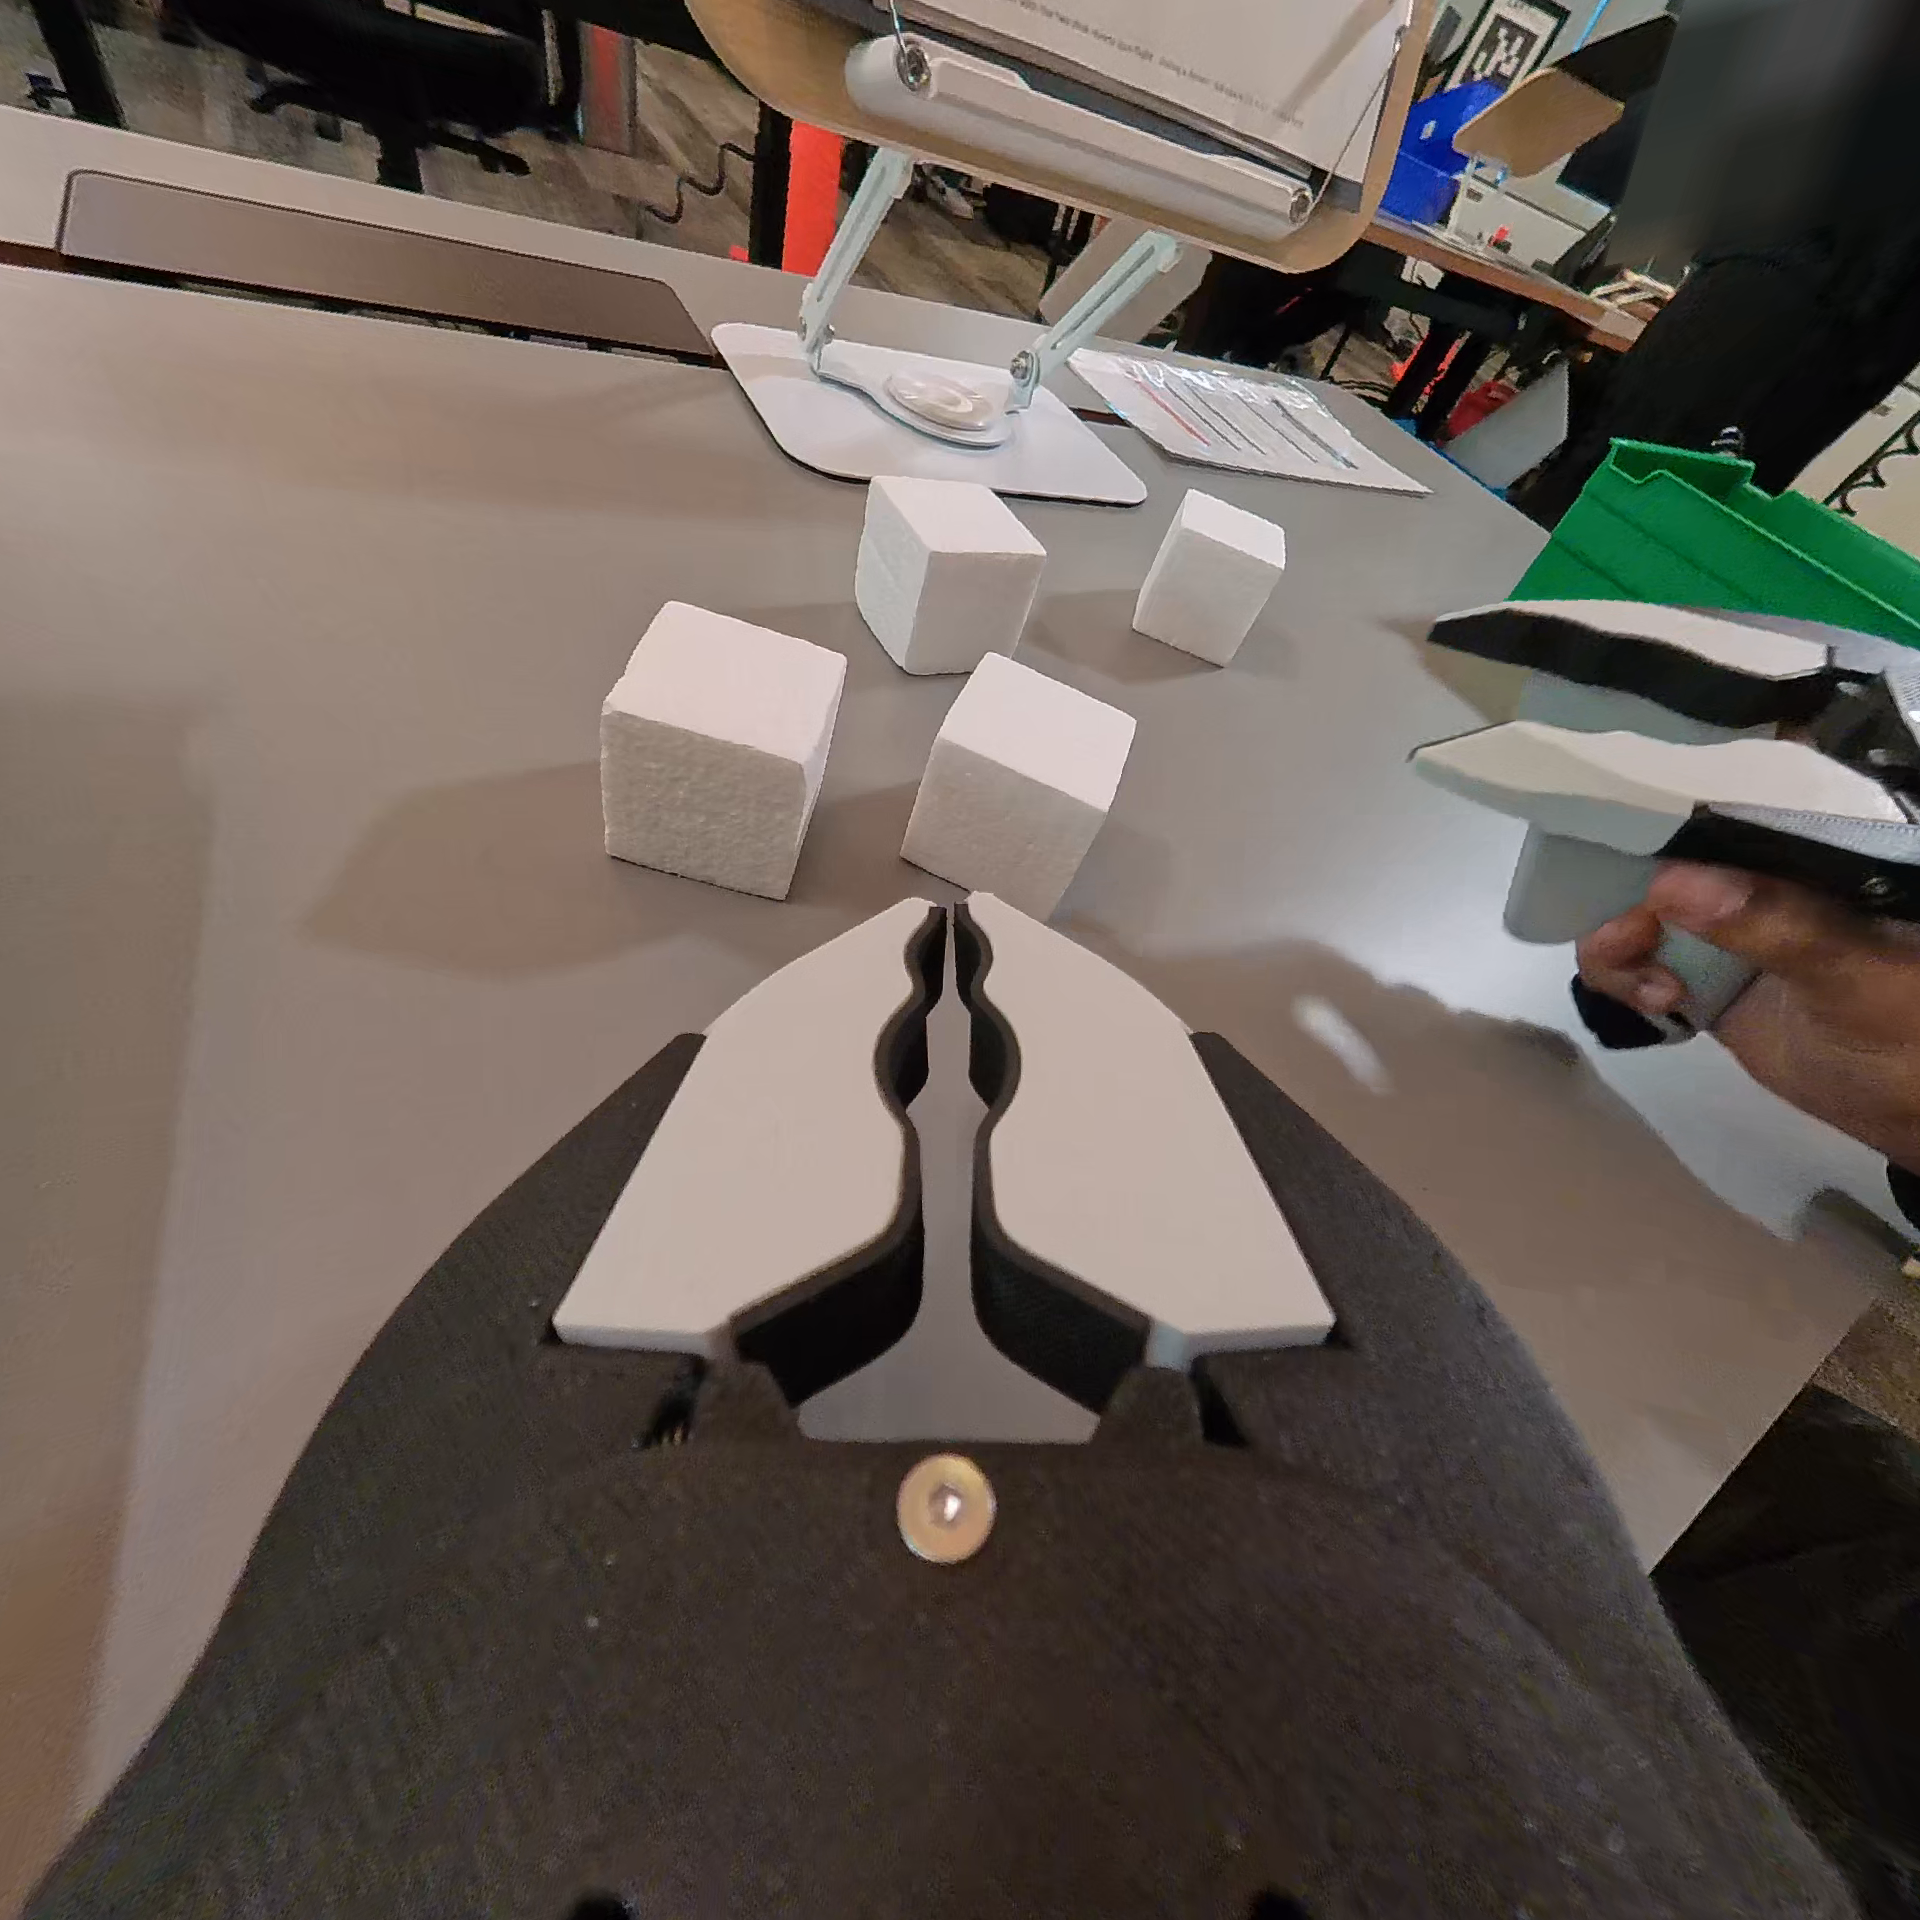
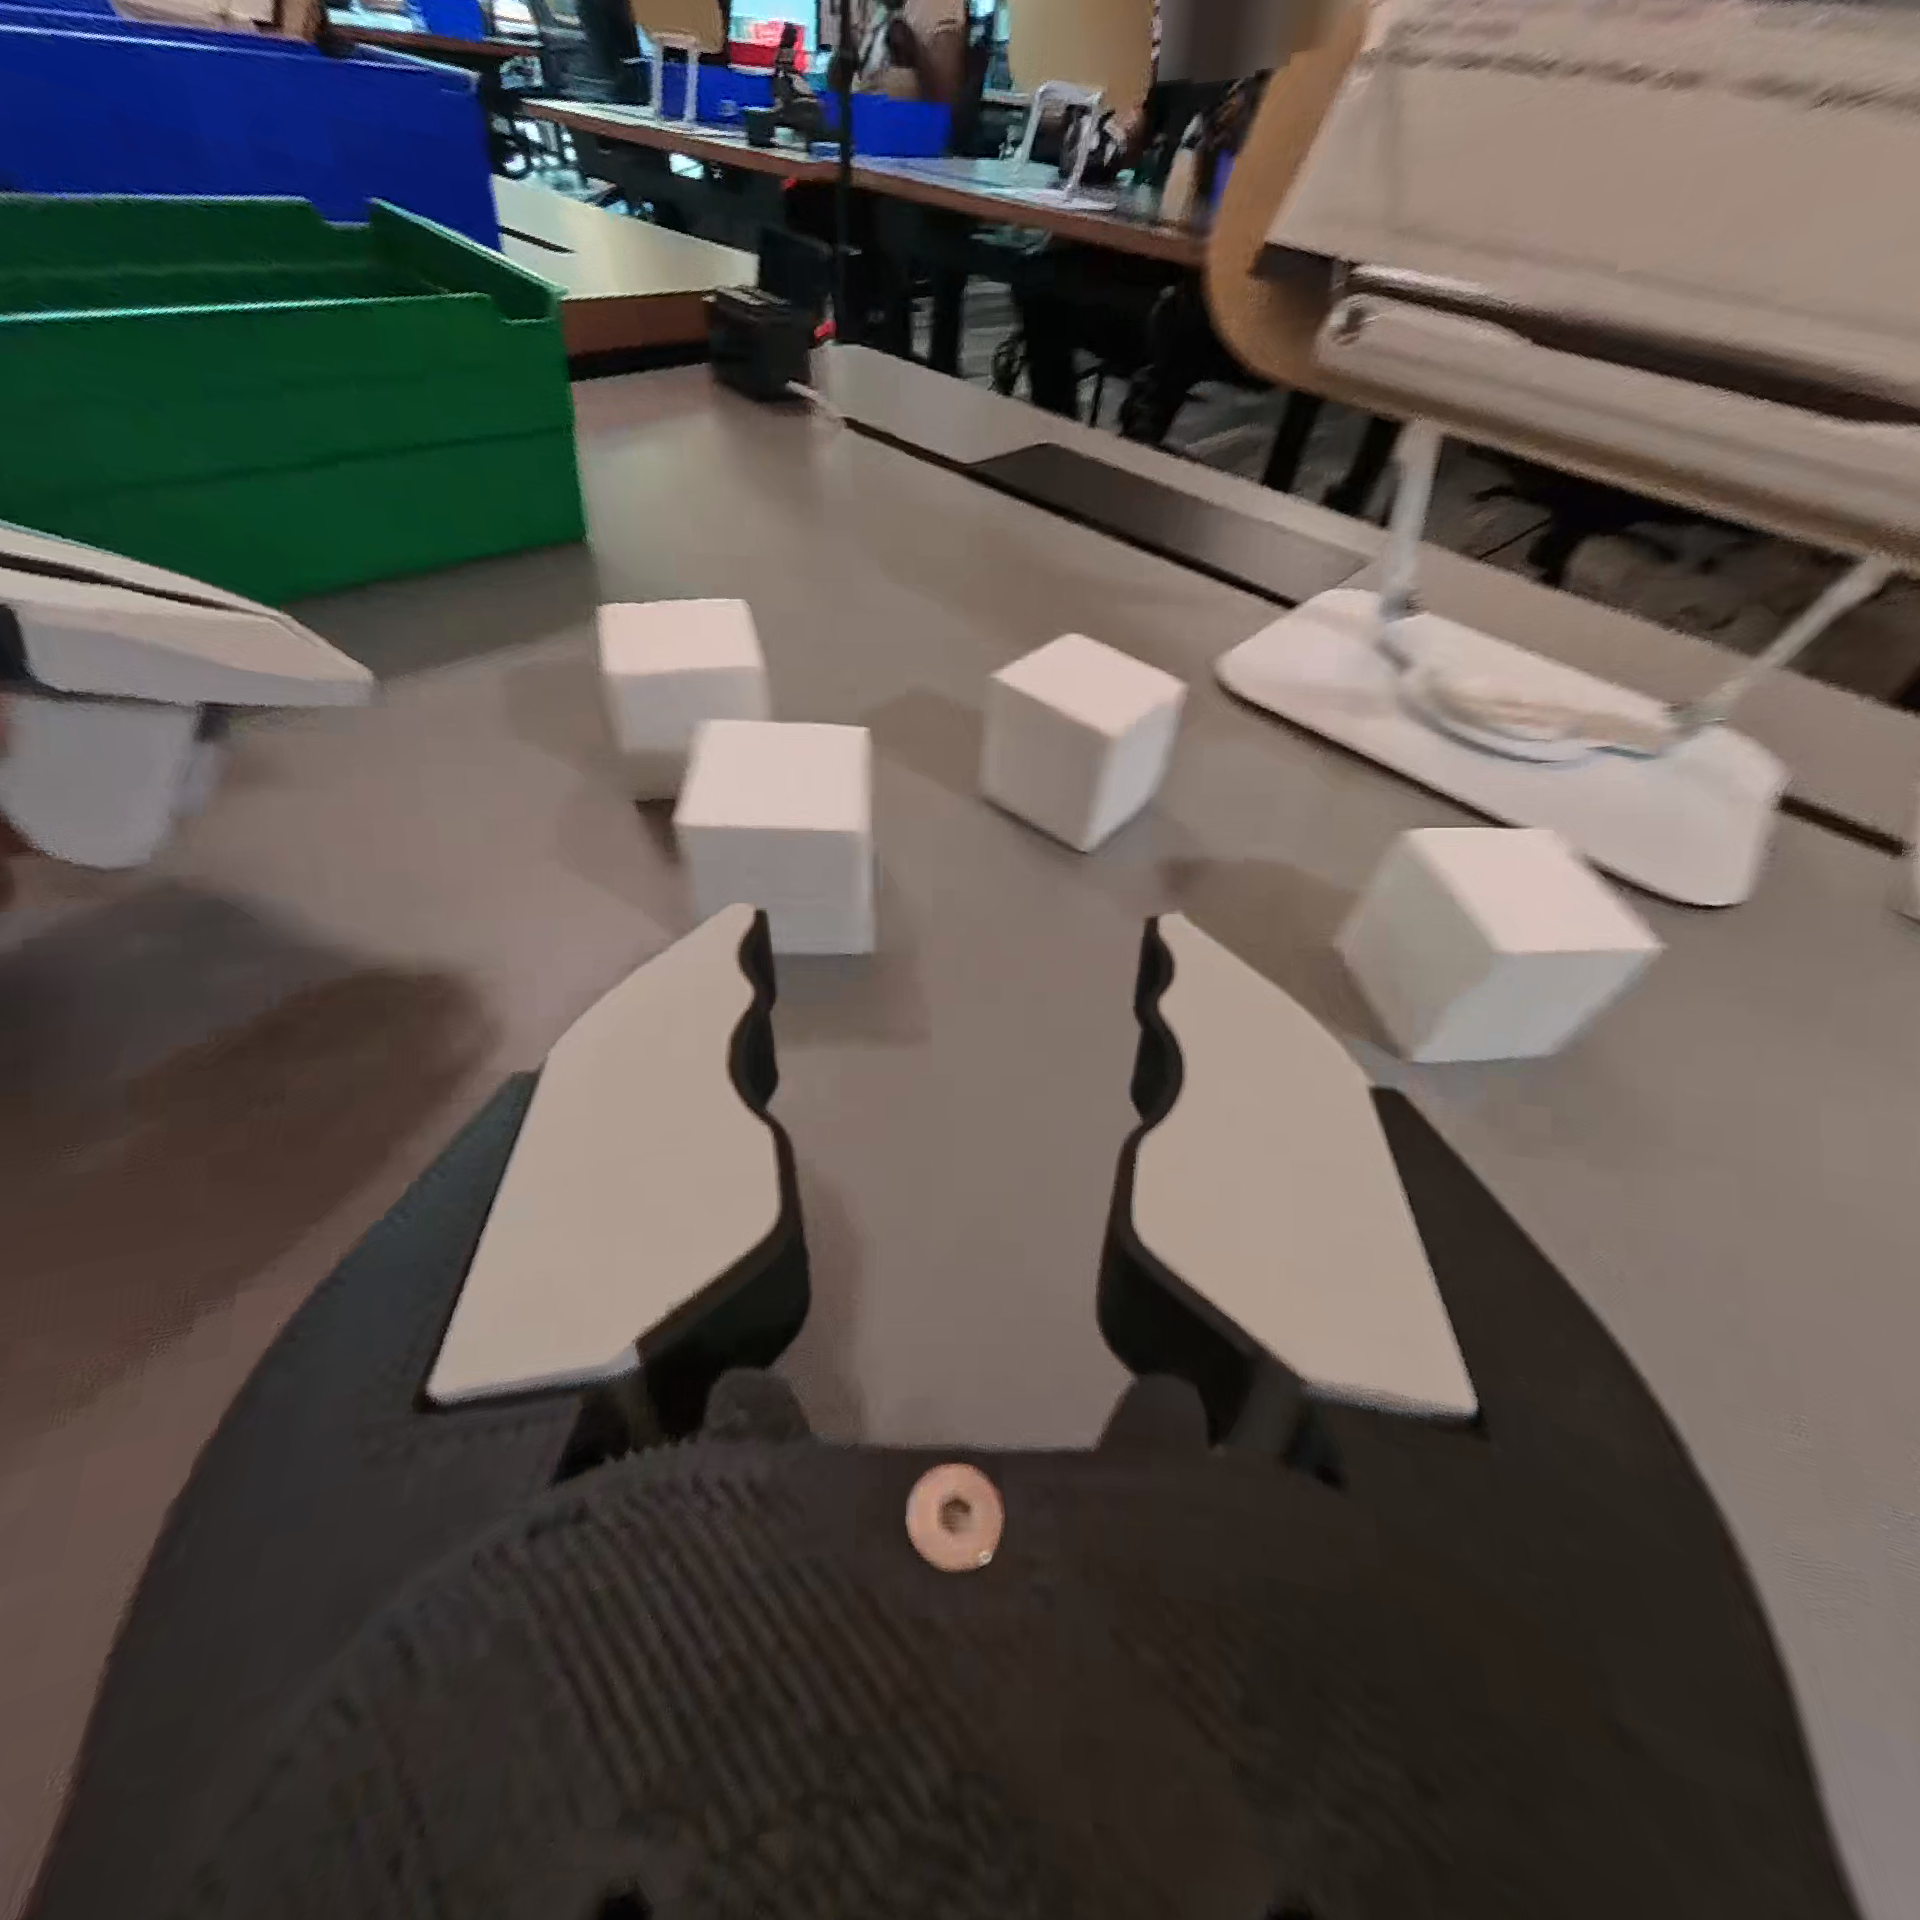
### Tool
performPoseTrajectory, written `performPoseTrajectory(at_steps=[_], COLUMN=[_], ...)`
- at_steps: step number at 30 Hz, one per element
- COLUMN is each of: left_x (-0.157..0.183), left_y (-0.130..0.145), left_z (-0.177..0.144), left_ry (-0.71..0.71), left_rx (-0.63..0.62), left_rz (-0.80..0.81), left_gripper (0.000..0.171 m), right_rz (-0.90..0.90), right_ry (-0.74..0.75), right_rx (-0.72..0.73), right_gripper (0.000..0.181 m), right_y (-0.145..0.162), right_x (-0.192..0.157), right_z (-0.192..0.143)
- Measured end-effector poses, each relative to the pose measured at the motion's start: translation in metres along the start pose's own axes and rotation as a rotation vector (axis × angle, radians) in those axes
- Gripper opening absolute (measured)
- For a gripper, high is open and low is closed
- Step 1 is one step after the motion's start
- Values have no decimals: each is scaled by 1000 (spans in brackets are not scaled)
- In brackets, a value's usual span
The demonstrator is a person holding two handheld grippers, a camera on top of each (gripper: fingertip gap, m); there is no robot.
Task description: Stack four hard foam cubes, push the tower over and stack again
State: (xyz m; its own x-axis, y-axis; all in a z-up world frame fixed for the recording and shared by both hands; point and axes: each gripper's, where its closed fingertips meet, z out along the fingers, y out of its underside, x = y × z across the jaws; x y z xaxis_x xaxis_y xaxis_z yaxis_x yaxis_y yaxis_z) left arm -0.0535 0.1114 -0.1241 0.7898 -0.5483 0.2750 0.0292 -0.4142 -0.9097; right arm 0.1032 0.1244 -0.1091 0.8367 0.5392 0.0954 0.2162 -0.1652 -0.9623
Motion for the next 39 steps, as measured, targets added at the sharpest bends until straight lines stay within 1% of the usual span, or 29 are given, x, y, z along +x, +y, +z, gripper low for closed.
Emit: performPoseTrajectory(at_steps=[1, 2, 3, 5, 7, 12, 14, 16, 18, 19, 20, 21, 22, 23, 27, 30, 32, 34, 35, 37, 39], left_x=[0, 0, 0, 0, 0, -3, -5, -5, -5, -5, -4, -3, -2, -1, 0, 0, 2, 3, 3, 3, 4], left_y=[0, 1, 0, 0, 1, 0, -7, -14, -16, -16, -15, -14, -13, -12, -11, -11, -10, -8, -8, -8, -9], left_z=[0, 0, 0, -1, 0, 0, -3, -7, -9, -9, -9, -8, -8, -7, -8, -8, -7, -5, -4, -4, -5], left_ry=[2, 3, 3, 7, 13, 13, -3, -18, -29, -28, -24, -19, -14, -11, -13, -9, -1, 2, -1, -3, -5], left_rx=[-2, -3, -1, 1, -3, 2, 47, 89, 102, 101, 97, 90, 83, 79, 77, 74, 71, 57, 51, 50, 53], left_rz=[1, 1, 0, -7, -19, -40, -36, -21, -8, -6, -7, -8, -9, -8, 0, -3, -3, 6, 11, 17, 21], left_gripper=[2, 2, 2, 2, 2, 3, 1, 1, 0, 1, 1, 1, 1, 1, 1, 2, 1, 2, 2, 2, 2], right_rz=[9, -8, -47, -132, -160, -83, -60, -77, -109, -117, -120, -118, -119, -129, -292, -428, -511, -500, -451, -326, -298], right_ry=[-23, -26, -17, -27, -36, -92, -127, -122, -103, -106, -113, -145, -178, -173, -161, -181, -189, -319, -416, -600, -676], right_rx=[-17, -33, -51, -63, -75, -122, -129, -147, -215, -249, -263, -224, -155, -104, -14, 43, 53, -31, -68, -89, -117], right_gripper=[73, 80, 84, 85, 84, 85, 92, 93, 91, 79, 55, 53, 53, 53, 53, 53, 53, 53, 53, 53, 53], right_y=[1, 2, 4, 3, 2, 2, 1, 2, 12, 17, 19, 14, 4, -5, -28, -35, -30, -9, 1, 11, 16], right_x=[-12, -21, -26, -33, -36, -42, -51, -55, -54, -54, -53, -56, -59, -57, -39, -19, 2, 9, 6, -6, -9], right_z=[8, 15, 23, 35, 47, 71, 76, 80, 83, 84, 83, 80, 74, 67, 29, -7, -21, -25, -28, -33, -33])
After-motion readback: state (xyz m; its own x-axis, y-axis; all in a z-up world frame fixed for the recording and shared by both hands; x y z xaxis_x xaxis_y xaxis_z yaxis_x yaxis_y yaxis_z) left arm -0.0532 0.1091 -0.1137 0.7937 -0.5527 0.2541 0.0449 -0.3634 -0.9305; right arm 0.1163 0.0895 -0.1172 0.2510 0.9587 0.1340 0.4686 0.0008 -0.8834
